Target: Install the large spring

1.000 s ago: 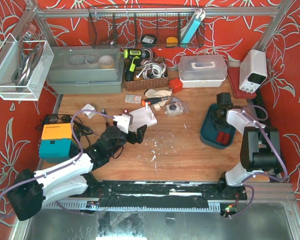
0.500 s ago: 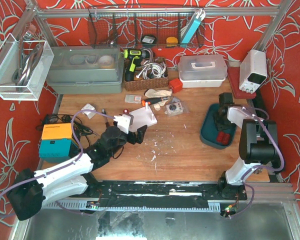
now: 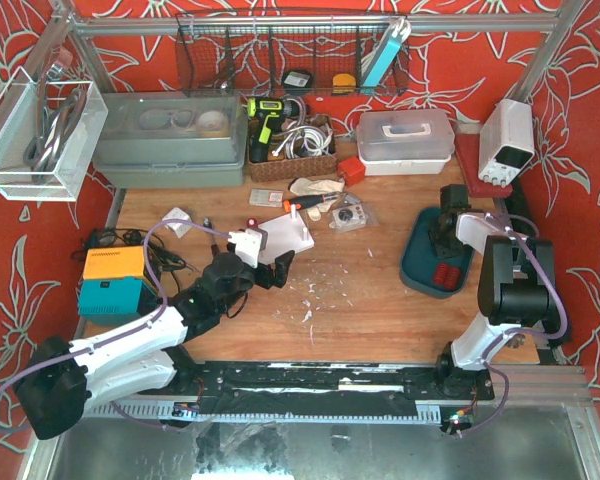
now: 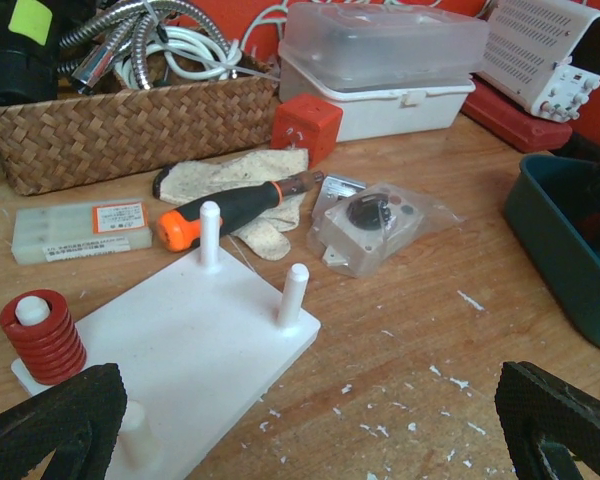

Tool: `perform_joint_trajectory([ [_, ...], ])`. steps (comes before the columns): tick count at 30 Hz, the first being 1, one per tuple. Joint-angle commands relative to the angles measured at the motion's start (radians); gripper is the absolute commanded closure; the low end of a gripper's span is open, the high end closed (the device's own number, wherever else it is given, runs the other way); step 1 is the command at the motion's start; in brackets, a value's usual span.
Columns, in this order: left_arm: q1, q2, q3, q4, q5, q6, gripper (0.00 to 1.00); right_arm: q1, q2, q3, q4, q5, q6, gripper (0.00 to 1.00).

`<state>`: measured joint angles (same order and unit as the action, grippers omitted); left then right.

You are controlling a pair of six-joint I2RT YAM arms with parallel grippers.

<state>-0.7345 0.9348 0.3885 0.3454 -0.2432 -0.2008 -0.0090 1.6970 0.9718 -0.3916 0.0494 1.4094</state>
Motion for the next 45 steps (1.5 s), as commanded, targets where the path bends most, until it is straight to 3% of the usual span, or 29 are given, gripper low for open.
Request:
perform_joint_trajectory([
  [1, -0.011, -0.004, 0.008, 0.010, -0.024, 0.015, 0.00, -0.007, 0.008, 0.005, -0.041, 0.000, -0.039, 0.64],
  [9, -0.015, -0.008, 0.009, 0.007, -0.027, 0.016, 0.00, -0.026, -0.029, 0.029, -0.078, 0.075, -0.035, 0.48],
  [19, -0.020, -0.019, 0.007, 0.006, -0.034, 0.019, 0.00, -0.046, 0.023, 0.036, -0.036, 0.048, -0.038, 0.48],
  [25, -0.022, -0.015, 0.009, 0.004, -0.039, 0.020, 0.00, -0.049, 0.044, 0.029, -0.025, 0.027, -0.036, 0.53],
  [34, -0.023, -0.017, 0.011, 0.003, -0.042, 0.022, 0.00, -0.050, -0.008, -0.011, 0.035, 0.017, -0.086, 0.73],
  [45, -0.026, -0.022, 0.009, 0.004, -0.040, 0.017, 0.00, -0.042, -0.179, -0.121, 0.166, -0.018, -0.331, 0.80],
])
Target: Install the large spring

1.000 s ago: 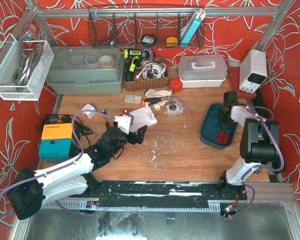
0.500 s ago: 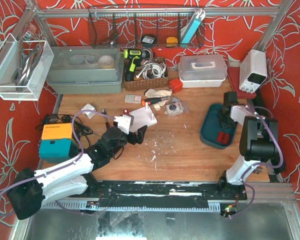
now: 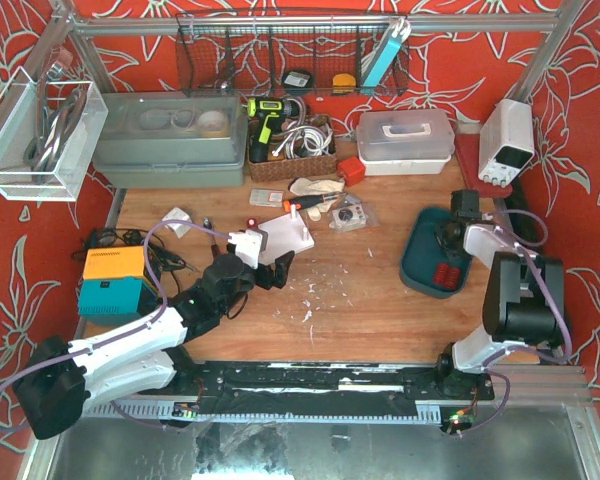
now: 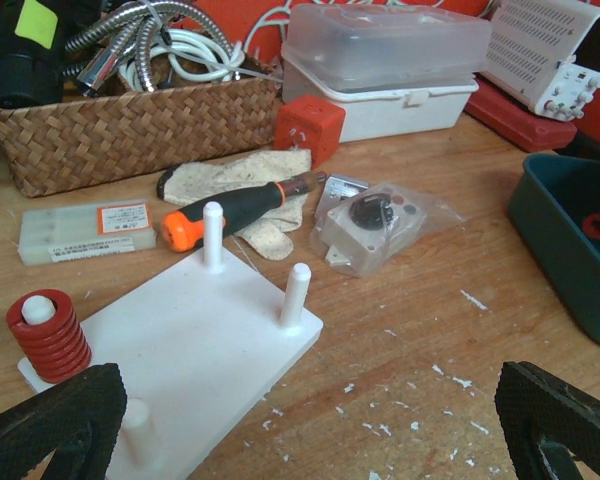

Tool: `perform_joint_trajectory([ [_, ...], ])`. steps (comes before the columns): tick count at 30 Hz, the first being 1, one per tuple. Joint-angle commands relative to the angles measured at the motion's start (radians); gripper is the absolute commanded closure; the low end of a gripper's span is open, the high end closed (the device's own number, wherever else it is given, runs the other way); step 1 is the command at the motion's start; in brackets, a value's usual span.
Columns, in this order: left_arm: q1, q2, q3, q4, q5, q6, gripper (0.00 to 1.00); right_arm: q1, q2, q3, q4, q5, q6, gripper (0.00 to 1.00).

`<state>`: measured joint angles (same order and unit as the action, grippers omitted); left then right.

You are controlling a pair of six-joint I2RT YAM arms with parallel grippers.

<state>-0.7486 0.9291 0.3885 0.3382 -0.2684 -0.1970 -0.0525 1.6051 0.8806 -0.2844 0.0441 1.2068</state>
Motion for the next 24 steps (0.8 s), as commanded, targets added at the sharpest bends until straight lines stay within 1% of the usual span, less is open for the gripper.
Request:
perform_joint_trajectory([
  [1, -0.012, -0.016, 0.008, 0.012, -0.015, 0.013, 0.00, 0.007, -0.108, -0.037, 0.068, -0.017, -0.152, 0.81],
  [5, -0.012, -0.013, 0.006, 0.015, -0.015, 0.013, 0.00, 0.062, -0.229, -0.052, 0.085, -0.010, -0.310, 0.81],
  [9, -0.012, -0.007, 0.008, 0.016, -0.008, 0.007, 0.00, 0.166, -0.369, -0.055, 0.071, 0.060, -0.459, 0.81],
  [11, -0.012, -0.006, 0.006, 0.019, -0.006, 0.005, 0.00, 0.220, -0.436, -0.070, 0.079, 0.089, -0.505, 0.82],
  [15, -0.012, 0.002, 0.007, 0.021, -0.012, 0.001, 0.00, 0.301, -0.536, -0.114, 0.135, 0.051, -0.575, 0.82],
  [18, -0.011, 0.009, 0.008, 0.021, -0.008, -0.007, 0.00, 0.361, -0.571, -0.130, 0.164, 0.020, -0.630, 0.82],
  [22, -0.012, 0.015, 0.011, 0.026, -0.001, -0.026, 0.00, 0.463, -0.571, -0.138, 0.166, 0.018, -0.703, 0.83],
  [24, -0.012, 0.019, 0.021, 0.013, -0.014, -0.049, 0.00, 0.518, -0.587, -0.178, 0.237, -0.002, -0.762, 0.85],
])
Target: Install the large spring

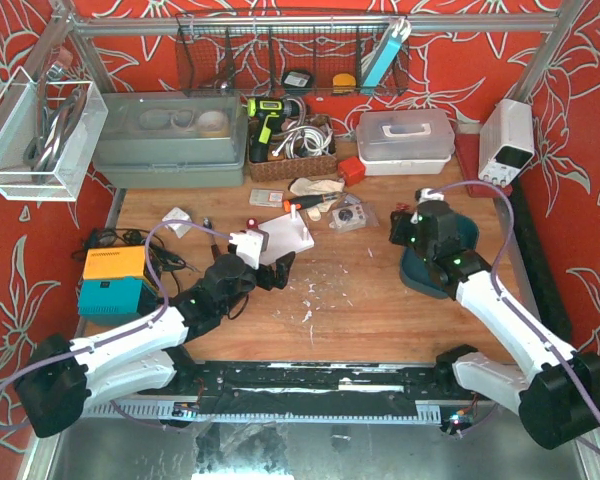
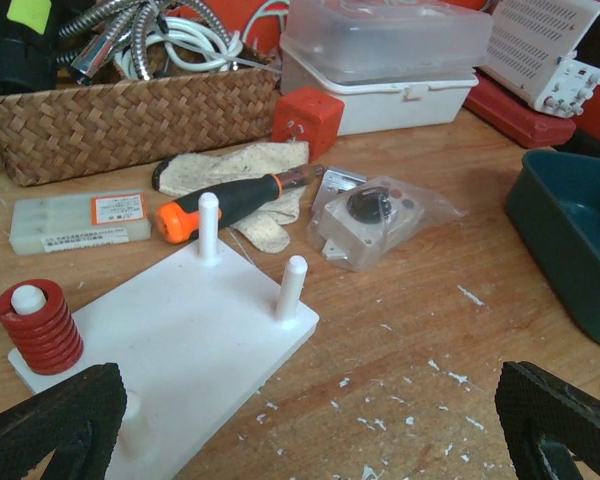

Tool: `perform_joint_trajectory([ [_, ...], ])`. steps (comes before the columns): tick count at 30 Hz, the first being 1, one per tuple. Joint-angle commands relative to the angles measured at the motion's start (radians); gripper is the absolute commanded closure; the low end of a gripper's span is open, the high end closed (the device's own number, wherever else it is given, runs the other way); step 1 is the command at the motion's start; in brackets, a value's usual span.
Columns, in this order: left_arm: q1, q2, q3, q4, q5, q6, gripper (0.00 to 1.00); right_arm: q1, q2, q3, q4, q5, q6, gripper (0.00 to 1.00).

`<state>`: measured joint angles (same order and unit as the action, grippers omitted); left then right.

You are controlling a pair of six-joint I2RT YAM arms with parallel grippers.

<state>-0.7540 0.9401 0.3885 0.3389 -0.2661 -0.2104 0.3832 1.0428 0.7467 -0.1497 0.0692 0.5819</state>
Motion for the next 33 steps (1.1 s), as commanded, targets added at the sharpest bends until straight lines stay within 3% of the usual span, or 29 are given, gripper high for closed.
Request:
perform_joint_trajectory([
  [1, -0.007, 0.010, 0.032, -0.003, -0.020, -0.051, 0.00, 0.112, -0.042, -0.077, 0.137, -0.031, -0.163, 0.85],
  [6, -0.007, 0.022, 0.104, -0.094, 0.001, -0.146, 0.00, 0.253, -0.103, -0.214, 0.381, -0.058, -0.318, 0.89],
  [10, -0.007, 0.008, 0.140, -0.108, 0.135, -0.178, 0.01, 0.347, -0.089, -0.251, 0.469, -0.069, -0.416, 0.89],
  [23, -0.007, 0.040, 0.269, -0.177, 0.450, -0.271, 0.47, 0.523, -0.052, -0.374, 0.739, -0.092, -0.599, 0.90],
  [33, -0.007, 0.146, 0.336, -0.211, 0.553, -0.297, 0.41, 0.577, -0.012, -0.389, 0.796, -0.082, -0.628, 0.90],
])
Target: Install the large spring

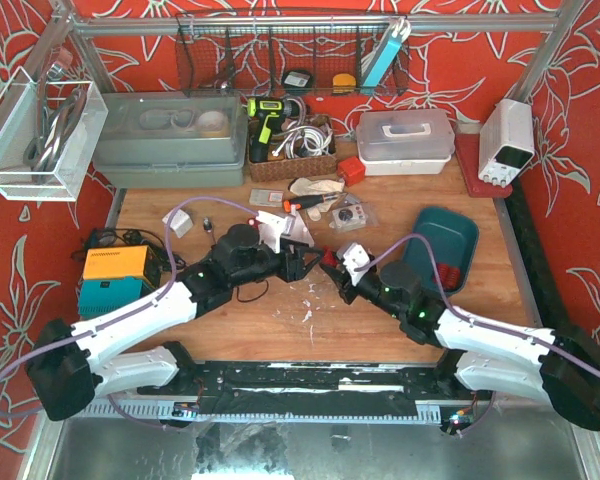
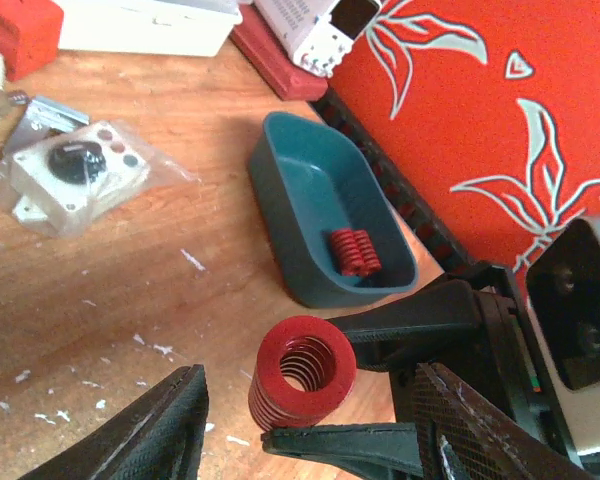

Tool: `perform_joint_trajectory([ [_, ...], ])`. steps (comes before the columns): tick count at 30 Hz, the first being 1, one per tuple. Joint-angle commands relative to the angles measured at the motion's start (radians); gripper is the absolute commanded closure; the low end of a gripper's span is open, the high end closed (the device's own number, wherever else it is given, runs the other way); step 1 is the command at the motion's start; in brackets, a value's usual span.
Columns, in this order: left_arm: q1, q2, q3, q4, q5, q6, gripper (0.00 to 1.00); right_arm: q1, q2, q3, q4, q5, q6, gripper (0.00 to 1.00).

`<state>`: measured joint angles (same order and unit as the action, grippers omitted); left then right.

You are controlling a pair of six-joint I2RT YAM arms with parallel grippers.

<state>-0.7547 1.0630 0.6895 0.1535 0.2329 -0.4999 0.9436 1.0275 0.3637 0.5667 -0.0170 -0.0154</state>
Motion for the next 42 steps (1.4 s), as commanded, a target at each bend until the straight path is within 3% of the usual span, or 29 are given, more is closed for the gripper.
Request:
perform_joint_trajectory([
  [1, -0.006, 0.031, 0.039, -0.027, 0.061, -0.008, 0.41, 0.019, 0.005, -0.005, 0.079, 0.007, -0.032, 0.90],
  [9, -0.006, 0.103, 0.064, -0.026, 0.118, -0.008, 0.41, 0.035, 0.025, 0.002, 0.077, 0.011, -0.043, 0.90],
  [18, -0.005, 0.132, 0.069, -0.042, 0.108, 0.001, 0.51, 0.041, 0.037, 0.007, 0.073, 0.019, -0.050, 0.90],
  [23, -0.006, 0.133, 0.069, -0.047, 0.115, 0.003, 0.67, 0.043, 0.044, 0.013, 0.065, 0.033, -0.048, 0.90],
  [28, -0.005, 0.137, 0.076, -0.055, 0.127, 0.012, 0.93, 0.043, 0.052, 0.023, 0.038, 0.062, -0.042, 0.88],
  [31, -0.006, 0.130, 0.085, -0.064, 0.093, 0.025, 1.00, 0.043, 0.064, 0.039, 0.010, 0.071, -0.034, 0.75],
  [36, -0.005, 0.117, 0.094, -0.058, 0.006, 0.052, 1.00, 0.044, 0.033, 0.054, -0.065, 0.118, -0.015, 0.50],
  [39, 0.000, 0.125, 0.122, -0.086, -0.061, 0.089, 1.00, 0.042, -0.002, 0.053, -0.116, 0.197, -0.001, 0.21],
  [42, 0.013, 0.139, 0.151, -0.098, -0.142, 0.117, 1.00, 0.041, -0.041, 0.037, -0.140, 0.301, 0.017, 0.10],
])
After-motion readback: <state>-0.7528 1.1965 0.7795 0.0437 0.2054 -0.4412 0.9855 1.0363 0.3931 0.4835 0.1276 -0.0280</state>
